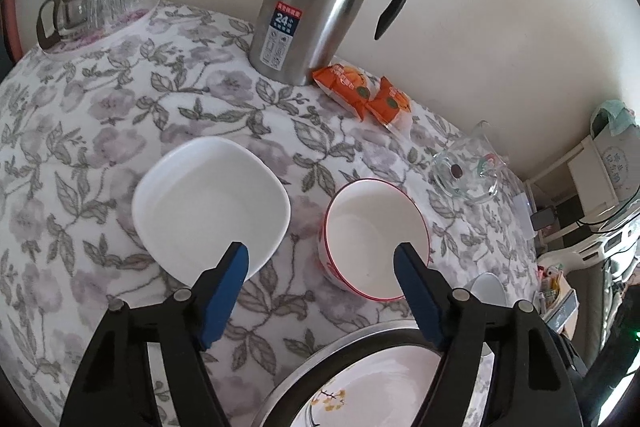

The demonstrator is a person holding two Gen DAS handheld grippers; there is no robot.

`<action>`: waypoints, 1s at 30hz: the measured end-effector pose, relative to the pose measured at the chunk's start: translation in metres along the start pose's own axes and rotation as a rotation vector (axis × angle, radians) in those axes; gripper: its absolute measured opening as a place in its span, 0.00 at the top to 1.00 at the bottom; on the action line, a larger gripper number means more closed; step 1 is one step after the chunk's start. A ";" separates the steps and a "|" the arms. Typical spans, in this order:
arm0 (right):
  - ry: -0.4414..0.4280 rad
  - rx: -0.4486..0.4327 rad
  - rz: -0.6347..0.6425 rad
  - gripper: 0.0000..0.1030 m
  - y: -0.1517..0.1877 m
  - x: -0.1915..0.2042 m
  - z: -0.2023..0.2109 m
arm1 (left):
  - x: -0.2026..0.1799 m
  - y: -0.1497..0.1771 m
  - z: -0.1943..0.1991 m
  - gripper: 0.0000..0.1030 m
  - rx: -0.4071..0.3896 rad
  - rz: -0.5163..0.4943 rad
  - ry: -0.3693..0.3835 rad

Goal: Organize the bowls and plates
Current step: 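Close both tools on the rim of the red-rimmed bowl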

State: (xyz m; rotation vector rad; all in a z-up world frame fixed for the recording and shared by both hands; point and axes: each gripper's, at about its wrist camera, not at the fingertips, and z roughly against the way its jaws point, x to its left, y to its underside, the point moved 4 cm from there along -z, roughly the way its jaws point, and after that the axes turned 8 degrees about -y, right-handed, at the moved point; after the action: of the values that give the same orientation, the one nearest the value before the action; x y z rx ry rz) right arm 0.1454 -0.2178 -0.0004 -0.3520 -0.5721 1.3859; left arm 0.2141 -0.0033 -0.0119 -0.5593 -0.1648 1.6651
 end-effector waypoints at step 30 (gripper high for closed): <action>-0.083 0.149 -0.042 0.72 -0.026 0.018 -0.094 | -0.018 0.002 -0.052 0.59 0.104 -0.049 0.022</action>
State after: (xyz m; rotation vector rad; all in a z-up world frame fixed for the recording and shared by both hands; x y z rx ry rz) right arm 0.2218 -0.1958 -0.0602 -0.1627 -0.5376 1.3979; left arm 0.2372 -0.0317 -0.0533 -0.4915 -0.0751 1.6100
